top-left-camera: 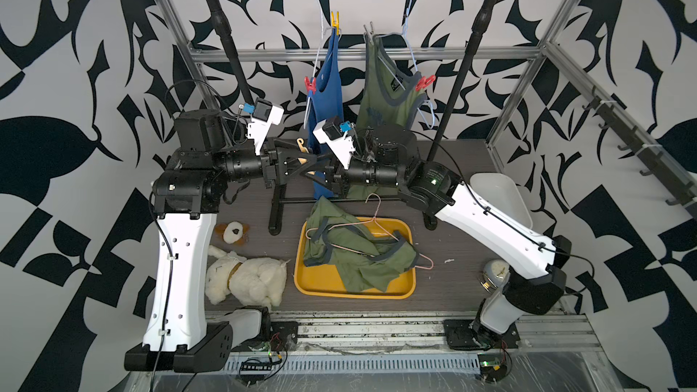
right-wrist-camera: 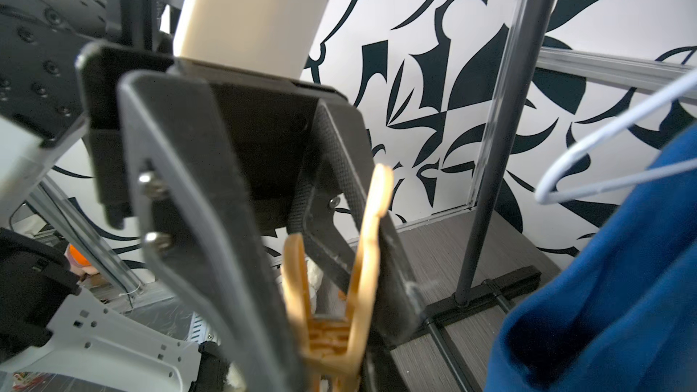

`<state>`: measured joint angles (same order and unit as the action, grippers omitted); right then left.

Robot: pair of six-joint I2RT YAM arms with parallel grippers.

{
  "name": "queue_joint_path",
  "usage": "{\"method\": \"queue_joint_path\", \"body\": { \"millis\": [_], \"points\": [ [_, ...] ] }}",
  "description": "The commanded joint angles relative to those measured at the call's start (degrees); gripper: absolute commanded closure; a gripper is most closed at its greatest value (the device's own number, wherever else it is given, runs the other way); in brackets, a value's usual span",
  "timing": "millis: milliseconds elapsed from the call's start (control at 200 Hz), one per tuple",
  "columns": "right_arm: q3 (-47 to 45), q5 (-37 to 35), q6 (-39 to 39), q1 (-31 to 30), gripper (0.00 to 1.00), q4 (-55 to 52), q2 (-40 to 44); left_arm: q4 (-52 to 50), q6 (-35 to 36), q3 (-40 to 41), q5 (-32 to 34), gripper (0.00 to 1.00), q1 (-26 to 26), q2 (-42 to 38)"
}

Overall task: Remove the clothespins securing tank tops to the hanger
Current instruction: Place the clothespin in the storage box.

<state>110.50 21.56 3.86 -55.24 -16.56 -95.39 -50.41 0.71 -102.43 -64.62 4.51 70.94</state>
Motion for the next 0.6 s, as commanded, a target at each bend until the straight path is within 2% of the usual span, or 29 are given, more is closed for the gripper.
{"method": "queue_joint_path", "body": {
  "millis": [0,90,170,345,435,595],
  "points": [
    [-0.52,-1.95,-0.15,0.49,1.00,3.89,1.97,-0.84,0.25,-1.16,-2.13,0.50,0.25,-0.97],
    [-2.11,-2.52,-0.16,0.47,1.00,4.15,2.85,-0.95,0.37,-2.61,-0.87,0.40,0.24,-0.73],
    [-4.78,-3.97,-0.09,0.45,1.00,4.51,4.33,-1.21,0.51,-4.53,0.54,0.36,0.23,-0.29],
    [-11.84,-7.69,-0.34,0.66,1.00,2.58,9.37,-1.97,0.36,-9.21,4.68,0.31,0.23,1.15],
    [-16.71,-9.81,-0.17,0.75,1.00,0.76,13.16,-2.04,-0.60,-11.20,8.91,0.29,0.27,1.66],
    [-29.18,-17.58,3.63,1.98,1.00,-1.51,23.45,-4.15,1.61,-13.15,16.07,0.27,0.23,1.65]
  ]
}}
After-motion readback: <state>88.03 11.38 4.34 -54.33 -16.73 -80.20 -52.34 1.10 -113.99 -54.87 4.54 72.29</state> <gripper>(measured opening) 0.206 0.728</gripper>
